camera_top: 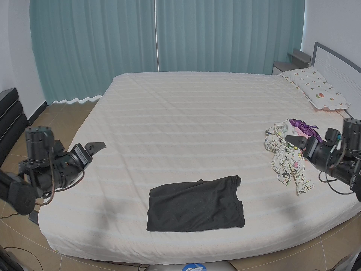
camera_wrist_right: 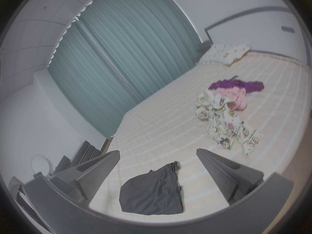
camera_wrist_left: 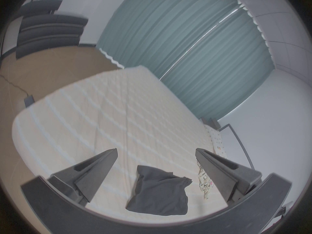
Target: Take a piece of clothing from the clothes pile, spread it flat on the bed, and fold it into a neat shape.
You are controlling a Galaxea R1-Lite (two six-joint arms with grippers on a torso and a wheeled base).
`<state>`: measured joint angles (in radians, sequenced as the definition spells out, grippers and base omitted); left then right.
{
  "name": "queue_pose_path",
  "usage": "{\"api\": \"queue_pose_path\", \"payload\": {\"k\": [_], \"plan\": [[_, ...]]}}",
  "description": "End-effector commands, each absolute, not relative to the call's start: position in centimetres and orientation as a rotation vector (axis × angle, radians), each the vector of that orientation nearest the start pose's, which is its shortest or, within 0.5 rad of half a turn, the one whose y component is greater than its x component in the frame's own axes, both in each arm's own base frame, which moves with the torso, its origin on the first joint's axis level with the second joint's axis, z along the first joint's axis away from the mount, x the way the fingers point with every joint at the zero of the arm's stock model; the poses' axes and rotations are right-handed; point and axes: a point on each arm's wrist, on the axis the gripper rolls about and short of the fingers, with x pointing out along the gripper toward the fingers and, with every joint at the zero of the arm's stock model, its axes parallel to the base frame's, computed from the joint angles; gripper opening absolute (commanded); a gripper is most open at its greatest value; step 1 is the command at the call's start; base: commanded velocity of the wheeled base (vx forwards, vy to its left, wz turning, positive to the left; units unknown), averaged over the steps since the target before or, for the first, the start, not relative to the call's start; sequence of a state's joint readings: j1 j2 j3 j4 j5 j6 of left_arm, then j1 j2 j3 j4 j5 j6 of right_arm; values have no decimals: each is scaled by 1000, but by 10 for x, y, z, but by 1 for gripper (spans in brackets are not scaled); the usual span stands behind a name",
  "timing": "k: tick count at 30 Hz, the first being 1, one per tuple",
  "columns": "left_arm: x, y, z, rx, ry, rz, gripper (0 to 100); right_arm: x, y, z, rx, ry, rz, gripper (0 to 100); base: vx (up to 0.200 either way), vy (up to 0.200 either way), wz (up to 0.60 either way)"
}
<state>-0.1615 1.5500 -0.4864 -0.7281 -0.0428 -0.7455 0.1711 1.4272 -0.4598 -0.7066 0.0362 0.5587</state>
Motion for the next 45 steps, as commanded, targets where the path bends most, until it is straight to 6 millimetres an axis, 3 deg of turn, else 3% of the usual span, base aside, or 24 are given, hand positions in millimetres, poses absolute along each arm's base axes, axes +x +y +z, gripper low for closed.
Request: {"api": "queue_pose_path", "payload": {"k": [1,10,18,31,45], "plan": [[145,-21,181,-614,139,-66,100,116,19,175,423,113,140,100,0,0,0],[75,-8,165,-411,-30,-23,100,43,5,149,333,55,95,100,0,0,0],[47,-2,153,-338,-98,62,100,3,0,126,261,55,90,100,0,0,0],[9,6,136,-228,-142,159,100,-19,-1,109,197,20,64,100,0,0,0],[3,9,133,-135,-144,304,100,-24,-2,106,119,9,55,100,0,0,0]]}}
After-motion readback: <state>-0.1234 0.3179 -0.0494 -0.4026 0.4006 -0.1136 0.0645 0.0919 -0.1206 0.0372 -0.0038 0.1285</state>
